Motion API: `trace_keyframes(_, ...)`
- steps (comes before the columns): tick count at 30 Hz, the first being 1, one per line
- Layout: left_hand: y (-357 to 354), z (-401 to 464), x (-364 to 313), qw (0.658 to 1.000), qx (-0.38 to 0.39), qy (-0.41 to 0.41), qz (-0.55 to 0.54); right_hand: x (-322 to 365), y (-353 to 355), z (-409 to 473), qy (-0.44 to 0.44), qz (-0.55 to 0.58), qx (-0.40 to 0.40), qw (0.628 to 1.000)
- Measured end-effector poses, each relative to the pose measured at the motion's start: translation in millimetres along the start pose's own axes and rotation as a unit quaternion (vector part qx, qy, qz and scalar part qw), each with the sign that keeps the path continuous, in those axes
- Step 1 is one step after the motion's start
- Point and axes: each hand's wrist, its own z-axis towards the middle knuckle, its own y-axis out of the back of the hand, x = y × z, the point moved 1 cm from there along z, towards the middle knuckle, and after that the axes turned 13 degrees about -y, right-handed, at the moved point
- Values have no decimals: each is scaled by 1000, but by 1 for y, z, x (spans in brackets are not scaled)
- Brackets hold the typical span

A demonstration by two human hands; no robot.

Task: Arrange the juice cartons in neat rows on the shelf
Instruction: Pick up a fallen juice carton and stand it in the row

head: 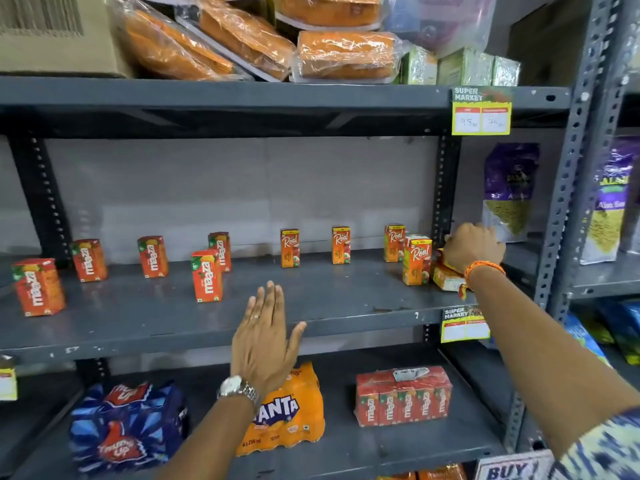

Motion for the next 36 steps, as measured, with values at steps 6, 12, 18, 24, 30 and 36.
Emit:
trace_keyframes(6, -4, -7, 5, 999, -9, 9, 30, -4, -8, 11, -30, -84, 96, 991)
trace_keyframes(12, -1, -9, 6, 999, -17, 25, 27, -16, -29, 47, -69, -104, 199, 972)
trace_keyframes(18, -1, -10, 4, 999, -26, 24, 28, -11, -11, 39, -32, -50, 237, 970)
trace_keyframes(24, -1, -9, 2, 999, -26, 23, 31, -16, -10, 45, -67, 9, 260, 963)
trace_keyframes(30, 1, -10, 3, 999, -21, 20, 38, -29, -6, 47, -118, 173, 271, 940)
trace_keyframes(36, 1, -12, 4, 999, -21, 11, 42, -30, 3, 41, -198, 510, 423, 722)
